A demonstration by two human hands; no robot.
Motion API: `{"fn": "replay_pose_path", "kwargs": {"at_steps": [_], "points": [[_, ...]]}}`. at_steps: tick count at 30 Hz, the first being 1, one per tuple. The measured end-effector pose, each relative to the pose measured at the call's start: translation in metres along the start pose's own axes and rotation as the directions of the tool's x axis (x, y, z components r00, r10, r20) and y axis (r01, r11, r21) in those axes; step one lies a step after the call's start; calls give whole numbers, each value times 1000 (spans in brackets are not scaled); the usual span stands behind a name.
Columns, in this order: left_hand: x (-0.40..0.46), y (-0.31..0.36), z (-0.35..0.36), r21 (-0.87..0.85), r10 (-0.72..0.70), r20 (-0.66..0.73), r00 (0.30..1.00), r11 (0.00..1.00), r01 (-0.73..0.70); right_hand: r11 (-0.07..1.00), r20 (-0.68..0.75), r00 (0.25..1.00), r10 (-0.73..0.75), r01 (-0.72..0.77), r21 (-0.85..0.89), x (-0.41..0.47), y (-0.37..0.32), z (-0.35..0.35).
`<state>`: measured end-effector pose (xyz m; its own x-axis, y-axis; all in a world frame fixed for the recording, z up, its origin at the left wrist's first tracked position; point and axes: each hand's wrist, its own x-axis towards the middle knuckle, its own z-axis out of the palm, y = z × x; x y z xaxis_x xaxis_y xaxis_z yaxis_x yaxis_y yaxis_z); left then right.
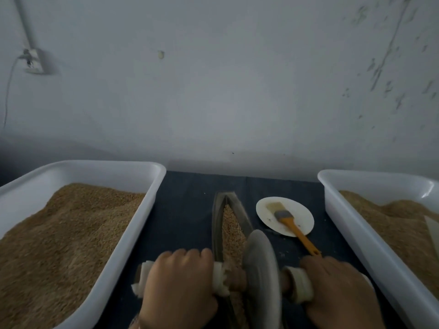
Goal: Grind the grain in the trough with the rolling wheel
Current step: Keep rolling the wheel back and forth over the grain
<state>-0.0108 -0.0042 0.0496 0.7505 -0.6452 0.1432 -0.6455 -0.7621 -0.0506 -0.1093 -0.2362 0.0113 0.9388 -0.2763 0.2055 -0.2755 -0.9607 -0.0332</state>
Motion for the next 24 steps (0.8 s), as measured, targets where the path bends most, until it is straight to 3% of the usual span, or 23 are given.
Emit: {"fn": "replay_pose_path", "kwargs": {"at_steps": [3,6,8,12,17,19,22,24], "points": [[24,-12,7,9,-29,-12,1000,1000,29,998,-11,999,-46,46,-32,32,-12,-4],[54,-27,24,-5,-123,-63,990,992,123,988,-242,958,-156,148,-51,72,-18,-1],[74,-37,30,-61,-180,-73,981,982,176,978,-294,936,-194,159,-136,98,-23,-3],[93,-47,28,-163,-199,37,979,966,203,974,-330,924,-195,142,-179,125,-27,-3],[39,-29,27,-165,-158,-71,985,976,145,969,-437,865,-247,223,-107,61,-25,-9],[9,-16,25,-92,-99,-128,987,992,87,962,-456,847,-272,246,-117,28,-17,-10],[-19,-6,19,-135,47,-319,947,986,-94,949,-431,846,-315,284,-137,2,-8,-18],[-19,-6,19,-97,79,-337,938,988,-118,949,-373,872,-316,300,-101,2,-6,-20]]}}
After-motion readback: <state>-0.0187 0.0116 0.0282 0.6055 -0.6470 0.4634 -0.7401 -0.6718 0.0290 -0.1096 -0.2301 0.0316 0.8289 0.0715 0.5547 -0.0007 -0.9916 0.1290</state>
